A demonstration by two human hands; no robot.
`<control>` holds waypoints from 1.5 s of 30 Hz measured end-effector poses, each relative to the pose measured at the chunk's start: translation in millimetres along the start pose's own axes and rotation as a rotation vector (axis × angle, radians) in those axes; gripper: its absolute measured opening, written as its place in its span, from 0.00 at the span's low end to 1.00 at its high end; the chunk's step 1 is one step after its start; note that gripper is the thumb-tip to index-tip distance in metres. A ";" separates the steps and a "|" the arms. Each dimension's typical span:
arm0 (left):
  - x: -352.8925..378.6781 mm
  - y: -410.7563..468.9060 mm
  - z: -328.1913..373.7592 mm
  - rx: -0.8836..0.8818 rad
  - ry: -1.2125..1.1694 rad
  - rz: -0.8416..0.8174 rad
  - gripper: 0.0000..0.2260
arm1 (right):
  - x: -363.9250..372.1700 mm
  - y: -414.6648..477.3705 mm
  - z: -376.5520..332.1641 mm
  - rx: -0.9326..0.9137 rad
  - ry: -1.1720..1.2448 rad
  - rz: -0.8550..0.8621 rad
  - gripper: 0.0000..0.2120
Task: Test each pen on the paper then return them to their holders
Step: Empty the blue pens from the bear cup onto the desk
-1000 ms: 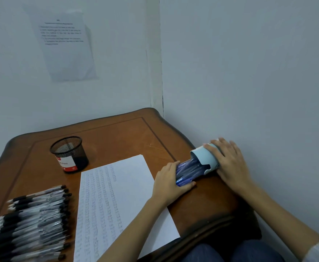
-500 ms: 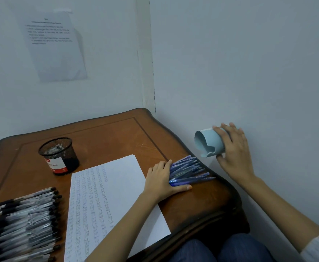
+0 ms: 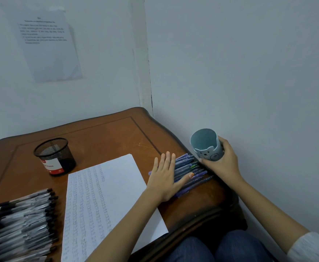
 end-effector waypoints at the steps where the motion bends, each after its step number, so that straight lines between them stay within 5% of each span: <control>1: 0.2 0.8 1.5 -0.001 -0.015 0.009 0.55 | 0.7 -0.5 2.4 0.026 0.019 -0.003 0.39; 4: 1.6 2.2 4.1 -0.003 -0.073 0.020 0.53 | 0.5 -2.0 6.4 0.074 0.057 0.004 0.38; 13: -52.3 -34.9 -55.3 -0.246 -0.354 0.376 0.23 | 26.9 5.6 -23.9 0.065 0.119 -0.063 0.38; 22: -58.2 -87.5 -175.9 -0.544 -0.220 0.302 0.21 | 128.3 21.6 -66.0 0.083 0.136 -0.227 0.37; 34: -40.4 -96.9 -193.7 -0.544 -0.135 0.240 0.22 | 257.0 25.4 -82.3 0.131 0.067 -0.433 0.39; 45: -40.3 -98.1 -195.7 -0.556 -0.162 0.258 0.22 | 284.4 17.2 -73.4 0.180 0.025 -0.478 0.40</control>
Point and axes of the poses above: each hand's wrist, its own y-axis towards the middle knuckle, its own x-axis out of the palm, z = x × y, the point moved 10 cm from there along y, towards the middle knuckle, and after that the axes turned 7 degrees about x, right-handed, at the moved point
